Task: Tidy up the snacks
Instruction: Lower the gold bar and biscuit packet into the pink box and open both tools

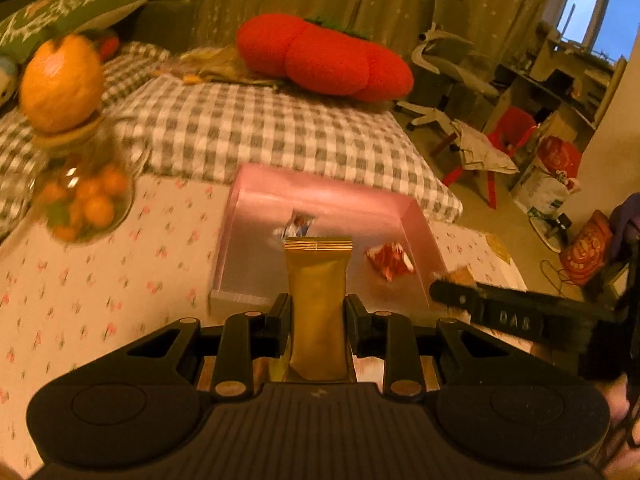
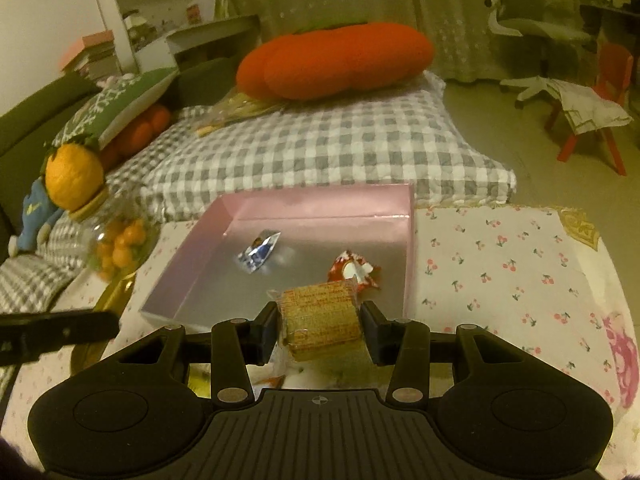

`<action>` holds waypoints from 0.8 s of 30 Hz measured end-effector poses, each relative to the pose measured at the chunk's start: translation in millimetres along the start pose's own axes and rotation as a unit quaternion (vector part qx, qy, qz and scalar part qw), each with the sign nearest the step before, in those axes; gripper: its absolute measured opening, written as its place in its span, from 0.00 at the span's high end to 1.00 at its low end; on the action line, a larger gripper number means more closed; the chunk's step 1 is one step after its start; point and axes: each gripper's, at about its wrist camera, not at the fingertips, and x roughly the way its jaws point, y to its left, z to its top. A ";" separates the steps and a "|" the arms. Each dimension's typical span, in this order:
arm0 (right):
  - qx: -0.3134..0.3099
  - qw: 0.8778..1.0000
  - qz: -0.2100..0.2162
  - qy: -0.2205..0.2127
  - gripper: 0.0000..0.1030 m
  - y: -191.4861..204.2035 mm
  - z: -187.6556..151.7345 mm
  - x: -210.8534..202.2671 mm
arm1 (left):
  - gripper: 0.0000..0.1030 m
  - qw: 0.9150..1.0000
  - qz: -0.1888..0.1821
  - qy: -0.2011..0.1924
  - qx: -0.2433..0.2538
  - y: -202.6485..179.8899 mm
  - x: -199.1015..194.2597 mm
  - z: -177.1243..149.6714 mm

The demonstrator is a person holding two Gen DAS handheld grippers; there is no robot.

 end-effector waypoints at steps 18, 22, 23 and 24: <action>-0.009 1.000 0.002 0.017 0.57 -9.6 -6.7 38.5 | 0.75 0.998 0.045 0.049 0.012 -11.2 99.6 19.2; -0.007 1.000 0.001 0.015 0.56 -10.1 -7.1 38.5 | 0.75 0.997 0.057 0.054 0.017 -12.6 107.5 19.6; -0.008 1.000 0.001 0.014 0.56 -9.8 -7.2 38.2 | 0.74 0.997 0.059 0.052 0.020 -13.2 107.6 20.0; -0.009 1.000 0.001 0.013 0.56 -9.7 -7.5 37.7 | 0.75 0.997 0.060 0.049 0.022 -13.6 107.1 20.6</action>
